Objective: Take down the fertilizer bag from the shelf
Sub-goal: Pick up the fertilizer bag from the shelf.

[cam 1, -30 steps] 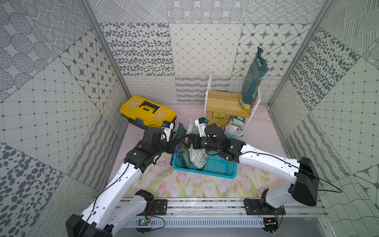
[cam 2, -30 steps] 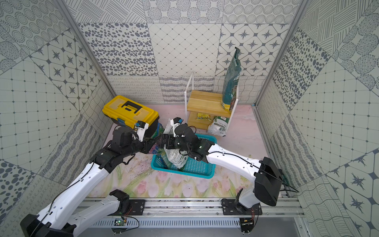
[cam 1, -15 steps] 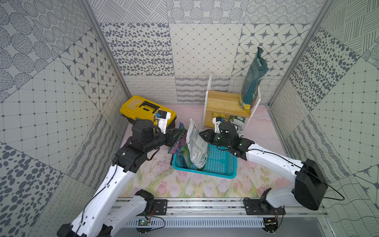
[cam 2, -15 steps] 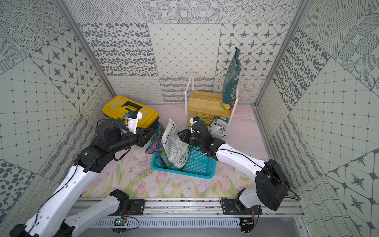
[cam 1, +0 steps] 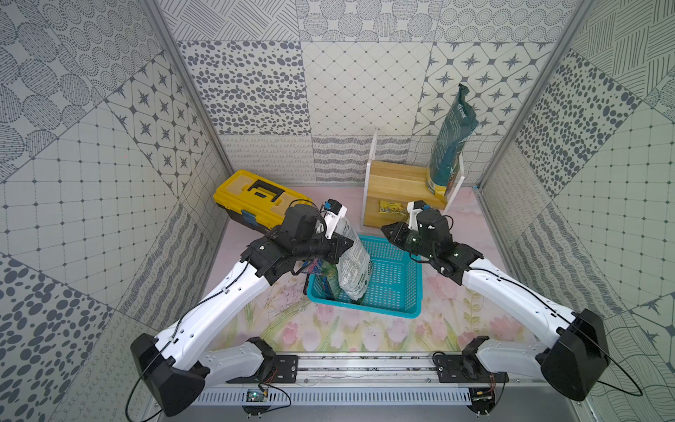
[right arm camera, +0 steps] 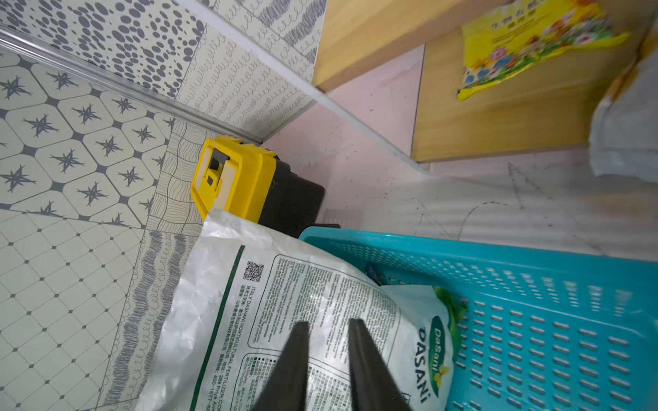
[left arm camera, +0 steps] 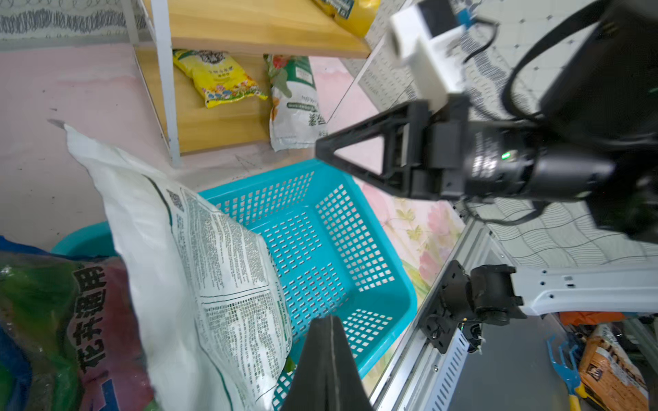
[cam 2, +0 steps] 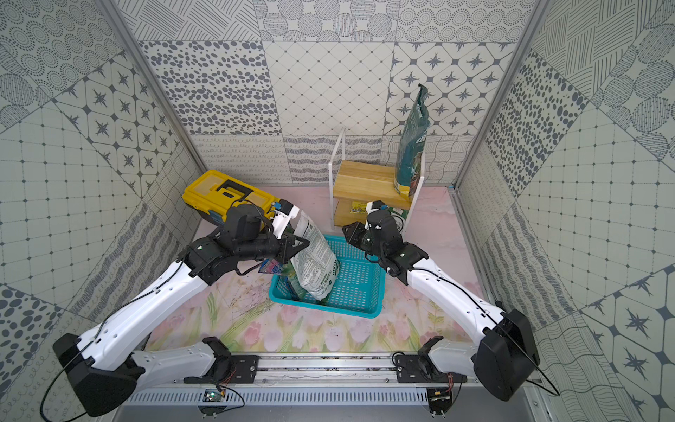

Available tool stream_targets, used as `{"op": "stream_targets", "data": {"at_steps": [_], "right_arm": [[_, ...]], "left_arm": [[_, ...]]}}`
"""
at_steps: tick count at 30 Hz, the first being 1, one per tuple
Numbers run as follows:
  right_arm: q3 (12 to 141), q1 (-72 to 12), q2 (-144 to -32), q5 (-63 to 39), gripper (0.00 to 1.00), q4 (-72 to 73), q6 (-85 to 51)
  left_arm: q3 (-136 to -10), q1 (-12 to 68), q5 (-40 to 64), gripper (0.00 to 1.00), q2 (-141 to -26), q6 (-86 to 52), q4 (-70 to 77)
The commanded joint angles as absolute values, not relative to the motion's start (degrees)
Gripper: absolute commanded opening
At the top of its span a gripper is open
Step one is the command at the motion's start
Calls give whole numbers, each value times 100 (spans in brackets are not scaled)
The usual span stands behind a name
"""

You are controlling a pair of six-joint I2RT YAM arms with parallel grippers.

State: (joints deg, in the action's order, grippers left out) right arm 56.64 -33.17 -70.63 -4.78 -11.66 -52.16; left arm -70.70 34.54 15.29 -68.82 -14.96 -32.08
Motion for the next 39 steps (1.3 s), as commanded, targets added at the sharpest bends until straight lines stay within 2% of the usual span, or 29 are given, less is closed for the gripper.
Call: {"op": "stream_targets", "data": {"at_steps": [1,2,4,11,18,25,32,35,36,39], "right_arm": [[5661,-2973,-6708,-493,64,-1527,-4869],[5747,-2795,-6606,-477,76,-1705,-4772],[5977,-2574,-6483,-307,79,-2039,-4520],[7496,-2209,-6593,1319,86,-3516,-3146],[9249,-1633,-7470,1579,89,-3524,-2371],[11225,-1344,-8906,1659,90,-3524,-1978],[12600,-1154,-9944,2074,89,-3527,-1823],[12889,-1083,-10195,2052,77,-3525,-1781],[12957,-1064,-10260,1970,68,-3533,-1763],[13109,-1057,-10357,1774,32,-3593,-1730]], "left_arm": [[-6858,3527,353,0,-7128,-1031,-3608],[-6760,3528,177,0,-7111,-985,-3560],[-6612,3526,-14,0,-7100,-836,-3459],[-5996,3500,-382,0,-7072,-409,-2894],[-5223,3352,-113,0,-6752,-430,-1910],[-5109,3082,85,0,-6504,-591,-1678],[-5091,2993,73,0,-6414,-578,-1681],[-5099,2980,86,0,-6416,-574,-1682],[-5099,2957,88,0,-6410,-573,-1687],[-5099,2962,80,0,-6412,-572,-1702]]}}
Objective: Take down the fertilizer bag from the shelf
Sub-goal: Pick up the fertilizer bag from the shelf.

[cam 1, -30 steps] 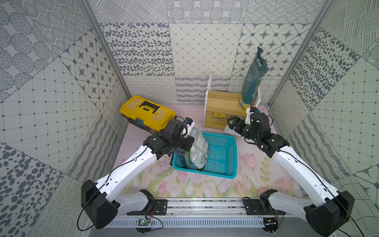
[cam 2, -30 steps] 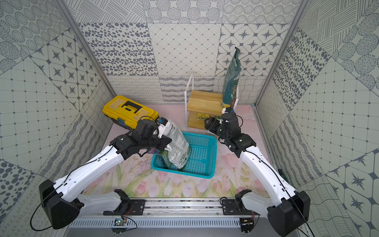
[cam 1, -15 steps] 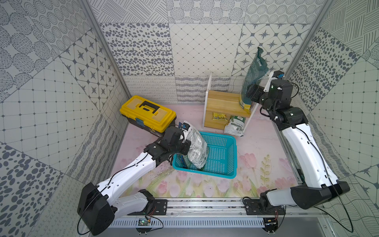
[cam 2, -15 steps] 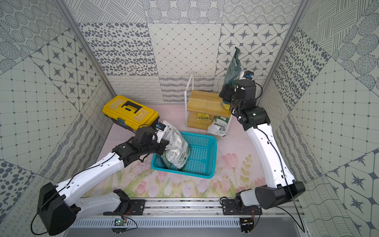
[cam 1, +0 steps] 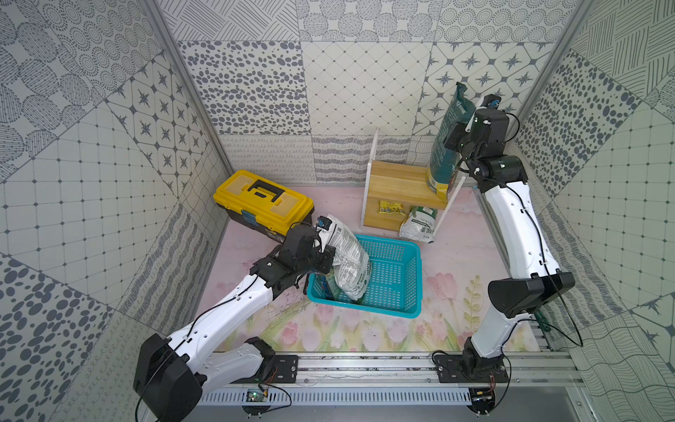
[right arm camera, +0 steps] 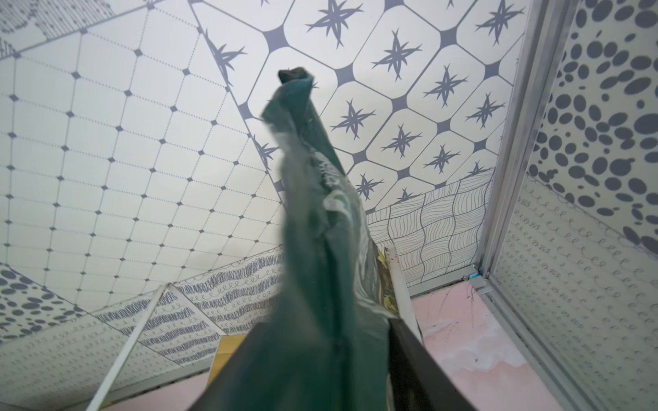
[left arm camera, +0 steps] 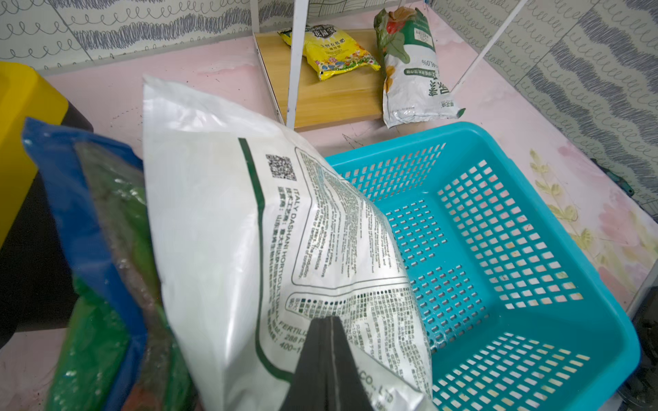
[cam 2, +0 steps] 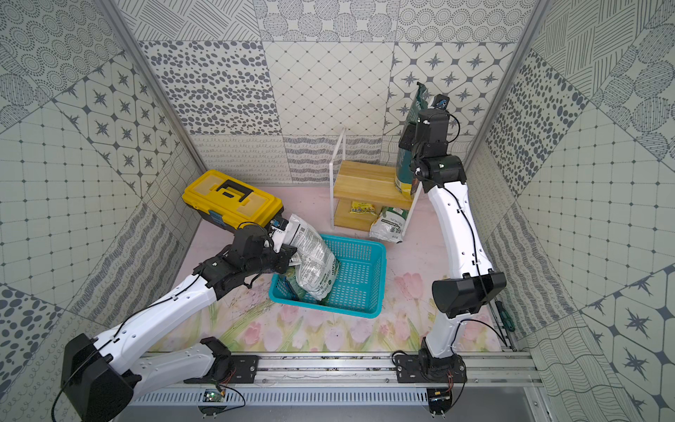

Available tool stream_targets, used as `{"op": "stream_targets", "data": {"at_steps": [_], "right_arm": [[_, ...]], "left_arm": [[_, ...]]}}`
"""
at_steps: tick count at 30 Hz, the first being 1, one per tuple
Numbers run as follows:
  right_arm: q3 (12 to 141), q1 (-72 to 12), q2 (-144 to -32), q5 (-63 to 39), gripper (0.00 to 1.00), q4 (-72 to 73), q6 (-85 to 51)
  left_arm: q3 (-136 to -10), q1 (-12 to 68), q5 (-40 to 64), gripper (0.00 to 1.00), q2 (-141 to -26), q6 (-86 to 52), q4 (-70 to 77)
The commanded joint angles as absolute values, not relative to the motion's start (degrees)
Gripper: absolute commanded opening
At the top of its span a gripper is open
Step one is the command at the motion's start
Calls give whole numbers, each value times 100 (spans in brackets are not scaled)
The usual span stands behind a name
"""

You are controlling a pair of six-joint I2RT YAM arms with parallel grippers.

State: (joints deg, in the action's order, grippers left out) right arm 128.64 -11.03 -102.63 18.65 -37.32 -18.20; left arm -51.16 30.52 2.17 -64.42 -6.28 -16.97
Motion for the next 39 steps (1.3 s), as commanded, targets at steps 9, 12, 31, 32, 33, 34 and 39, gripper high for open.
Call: {"op": "stream_targets", "data": {"at_steps": [9,12,31,32,33,34,39], "right_arm": [[13052,-1063,-9929,1300,0,-3689,-1902],[13118,-1086,-9769,988,0,-3694,-2032],[13710,-1766,-9589,209,0,-3806,-2005],[13666,-1833,-9537,255,0,-3806,-1987],[13602,-1924,-9468,374,0,-3794,-1943],[13541,-2041,-9391,526,0,-3797,-1888],[13035,-2659,-8914,1088,0,-3660,-1674]], "left_arm": [[-5098,2955,143,0,-6473,-597,-1713],[-5104,2961,145,0,-6502,-603,-1701],[-5106,2962,167,0,-6611,-624,-1729],[-5111,2961,167,0,-6617,-624,-1729],[-5113,2956,160,0,-6617,-619,-1724],[-5106,2962,156,0,-6611,-624,-1728],[-5101,2965,143,0,-6625,-615,-1717]]}}
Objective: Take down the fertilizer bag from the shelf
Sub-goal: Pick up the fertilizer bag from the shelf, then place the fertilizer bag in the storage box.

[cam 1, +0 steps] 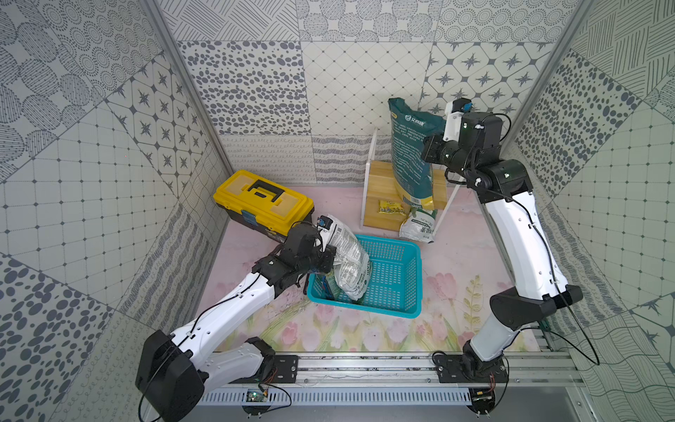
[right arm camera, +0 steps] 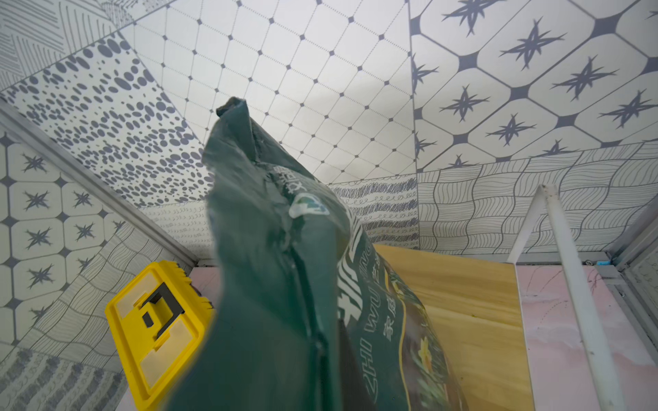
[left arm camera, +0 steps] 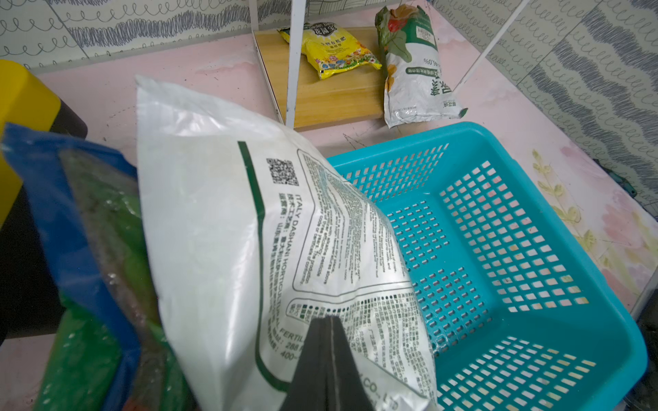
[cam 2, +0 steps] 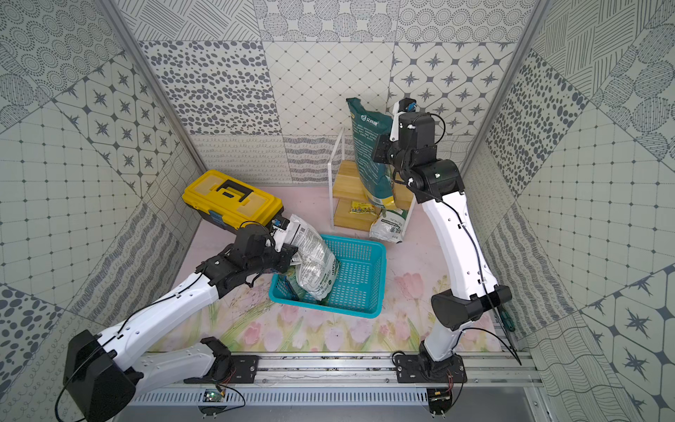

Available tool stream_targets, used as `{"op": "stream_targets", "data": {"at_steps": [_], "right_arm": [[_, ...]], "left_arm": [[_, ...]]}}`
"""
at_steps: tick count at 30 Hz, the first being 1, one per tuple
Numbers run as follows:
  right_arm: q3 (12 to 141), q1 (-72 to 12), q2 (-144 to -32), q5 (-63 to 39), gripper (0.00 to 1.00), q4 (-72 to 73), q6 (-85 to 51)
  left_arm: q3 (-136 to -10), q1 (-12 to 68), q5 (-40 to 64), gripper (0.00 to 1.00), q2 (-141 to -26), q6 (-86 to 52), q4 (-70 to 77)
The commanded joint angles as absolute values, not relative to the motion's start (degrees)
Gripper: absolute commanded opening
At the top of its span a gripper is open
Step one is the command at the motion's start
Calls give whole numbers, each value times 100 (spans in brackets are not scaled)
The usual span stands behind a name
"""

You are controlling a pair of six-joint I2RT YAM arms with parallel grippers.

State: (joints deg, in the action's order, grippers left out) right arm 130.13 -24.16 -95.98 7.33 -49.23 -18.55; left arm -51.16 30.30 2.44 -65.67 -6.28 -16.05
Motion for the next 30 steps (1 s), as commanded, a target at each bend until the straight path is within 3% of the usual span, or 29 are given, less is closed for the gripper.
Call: {"op": "stream_targets", "data": {"at_steps": [1,10,17,30], "right_arm": [[12908,-2776,-8802,1164,0,-3620,-1655],[11412,-3670,-7751,1788,0,-3075,-1698],[9951,-4012,-7086,1845,0,-2727,-2562],[7622,-4538,-6804,2107,0,-1699,-4158]], "left_arm": [[-5104,2962,143,0,-6619,-616,-1728],[-5089,2962,124,0,-6620,-629,-1716],[-5067,2955,101,0,-6616,-617,-1706],[-5063,2958,98,0,-6647,-607,-1689]]}}
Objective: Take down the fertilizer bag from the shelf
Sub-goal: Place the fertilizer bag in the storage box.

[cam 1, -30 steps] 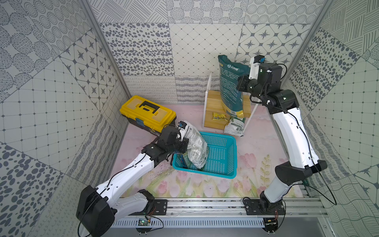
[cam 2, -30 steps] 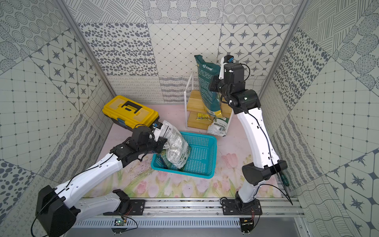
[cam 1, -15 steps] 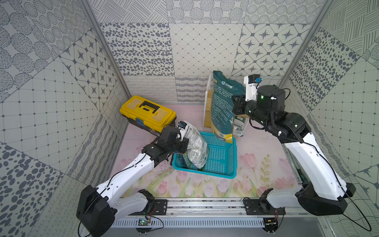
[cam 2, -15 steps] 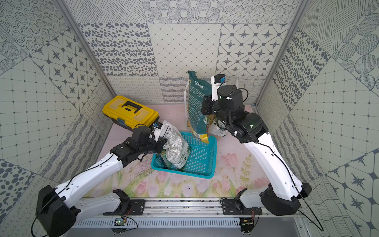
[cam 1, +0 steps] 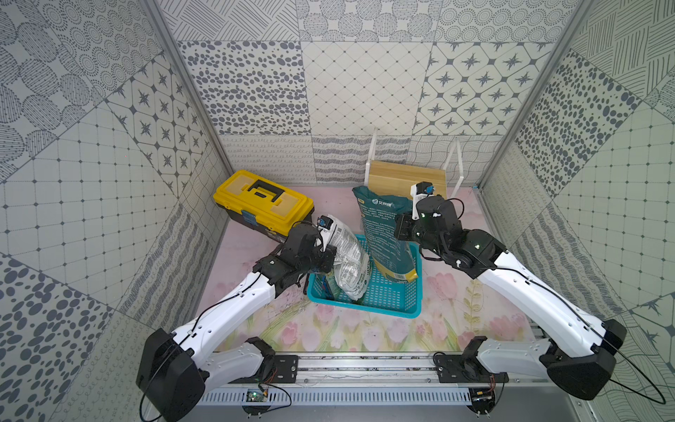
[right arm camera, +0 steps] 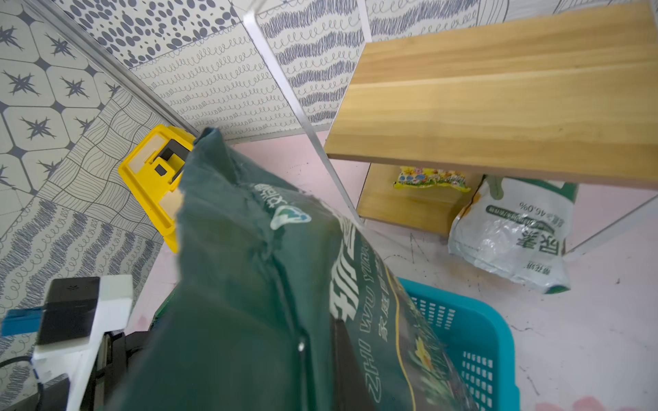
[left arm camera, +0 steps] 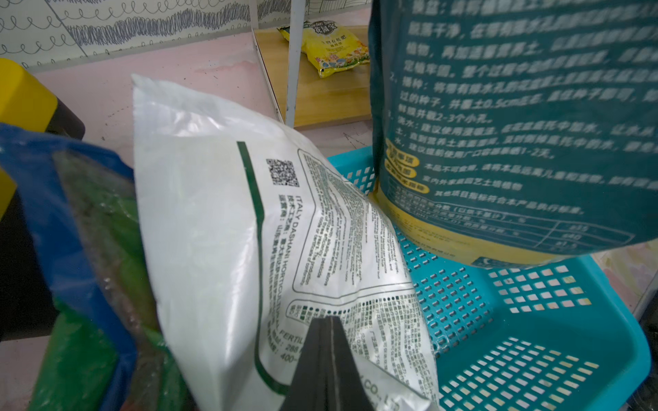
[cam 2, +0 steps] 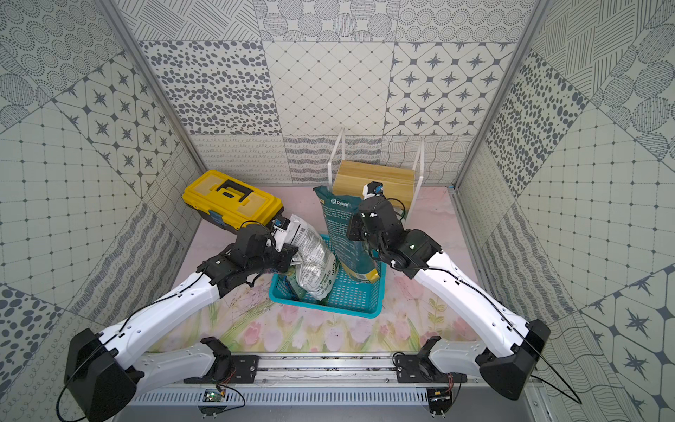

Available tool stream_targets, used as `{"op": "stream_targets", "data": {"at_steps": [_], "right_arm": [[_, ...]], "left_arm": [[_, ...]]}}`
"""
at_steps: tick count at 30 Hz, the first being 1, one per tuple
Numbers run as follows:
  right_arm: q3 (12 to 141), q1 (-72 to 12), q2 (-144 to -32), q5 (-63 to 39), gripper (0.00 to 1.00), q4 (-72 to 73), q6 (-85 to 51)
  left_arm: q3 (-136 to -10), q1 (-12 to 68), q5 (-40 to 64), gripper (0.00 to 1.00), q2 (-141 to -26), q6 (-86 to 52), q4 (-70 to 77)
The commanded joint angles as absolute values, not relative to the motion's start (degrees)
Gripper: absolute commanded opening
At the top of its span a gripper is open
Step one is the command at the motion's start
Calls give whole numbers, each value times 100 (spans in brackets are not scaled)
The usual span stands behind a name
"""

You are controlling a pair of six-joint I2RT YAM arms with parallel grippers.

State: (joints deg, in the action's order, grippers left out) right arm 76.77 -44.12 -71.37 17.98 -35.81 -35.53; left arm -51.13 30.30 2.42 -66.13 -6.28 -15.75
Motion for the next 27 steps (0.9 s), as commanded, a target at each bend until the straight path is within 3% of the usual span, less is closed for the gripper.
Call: {"op": "stream_targets", "data": {"at_steps": [1,20,22,27], "right_arm": [[7532,-4612,-6850,2162,0,-1650,-4230],[7127,-6448,-8057,3162,1,-1208,-5184],[7029,-6443,-7987,3228,11,-1180,-5185],[6994,-6354,-7840,3083,50,-1143,-4914]], "left_arm": [[-5063,2955,91,0,-6653,-606,-1689],[-5092,2961,8,0,-6582,-554,-1748],[-5080,2962,0,0,-6566,-559,-1747],[-5081,2962,4,0,-6556,-554,-1747]]}}
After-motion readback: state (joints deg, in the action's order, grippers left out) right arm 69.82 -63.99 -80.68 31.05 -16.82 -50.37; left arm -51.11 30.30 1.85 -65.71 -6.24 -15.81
